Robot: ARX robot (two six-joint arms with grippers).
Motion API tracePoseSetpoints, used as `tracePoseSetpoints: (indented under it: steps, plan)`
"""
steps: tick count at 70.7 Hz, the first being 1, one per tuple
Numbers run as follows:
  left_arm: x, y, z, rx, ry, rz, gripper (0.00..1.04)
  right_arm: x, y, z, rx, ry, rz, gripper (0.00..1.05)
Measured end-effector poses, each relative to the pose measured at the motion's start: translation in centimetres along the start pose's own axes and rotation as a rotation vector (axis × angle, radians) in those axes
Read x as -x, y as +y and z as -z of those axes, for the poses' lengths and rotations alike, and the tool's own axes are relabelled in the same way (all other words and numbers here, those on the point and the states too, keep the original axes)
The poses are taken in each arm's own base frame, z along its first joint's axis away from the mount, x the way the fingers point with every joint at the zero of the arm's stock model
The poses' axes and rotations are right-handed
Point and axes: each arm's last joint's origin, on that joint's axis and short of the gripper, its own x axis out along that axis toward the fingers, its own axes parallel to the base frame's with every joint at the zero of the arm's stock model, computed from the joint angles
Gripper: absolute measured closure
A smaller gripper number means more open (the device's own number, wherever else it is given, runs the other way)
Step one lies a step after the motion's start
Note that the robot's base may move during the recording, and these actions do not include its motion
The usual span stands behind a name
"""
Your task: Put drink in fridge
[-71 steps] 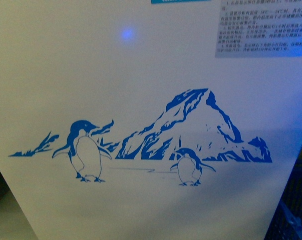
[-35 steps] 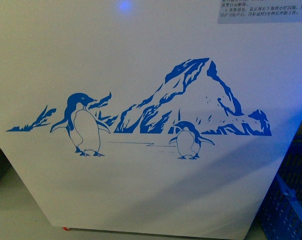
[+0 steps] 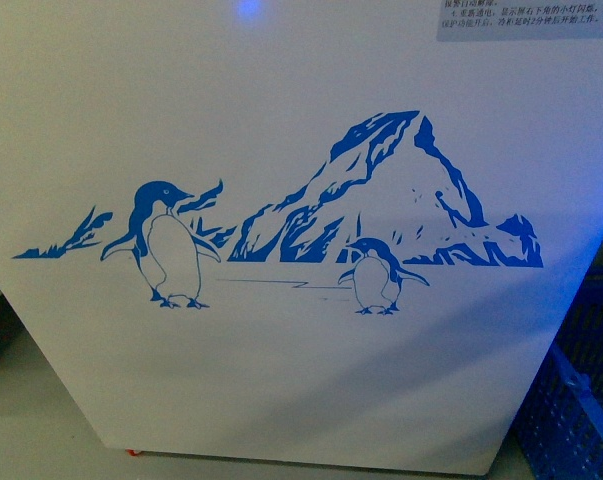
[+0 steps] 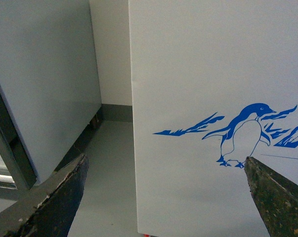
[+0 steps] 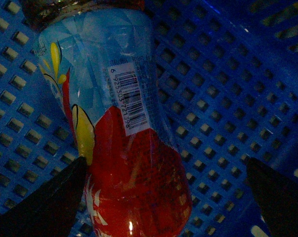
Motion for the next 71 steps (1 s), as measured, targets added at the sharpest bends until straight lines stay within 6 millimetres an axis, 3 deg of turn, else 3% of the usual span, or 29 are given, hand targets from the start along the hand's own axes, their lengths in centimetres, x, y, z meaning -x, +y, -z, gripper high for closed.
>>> tracePoseSetpoints:
  steps: [26, 59, 70, 71]
  plan:
    - [0.0, 0.0, 0.0, 0.000, 0.000, 0.000, 0.08, -2.6, 0.7, 0.2, 0.016, 0.066, 0.019, 0.08]
    - [0.0, 0.0, 0.0, 0.000, 0.000, 0.000, 0.08, -3.3, 0.5, 0.7, 0.074, 0.092, 0.031, 0.08]
    - [0.0, 0.0, 0.0, 0.000, 0.000, 0.000, 0.08, -3.4, 0.3, 0.7, 0.099, 0.090, 0.038, 0.27]
    - [0.0, 0.0, 0.0, 0.000, 0.000, 0.000, 0.08, -0.9, 1.2, 1.1, 0.247, 0.059, -0.016, 0.57]
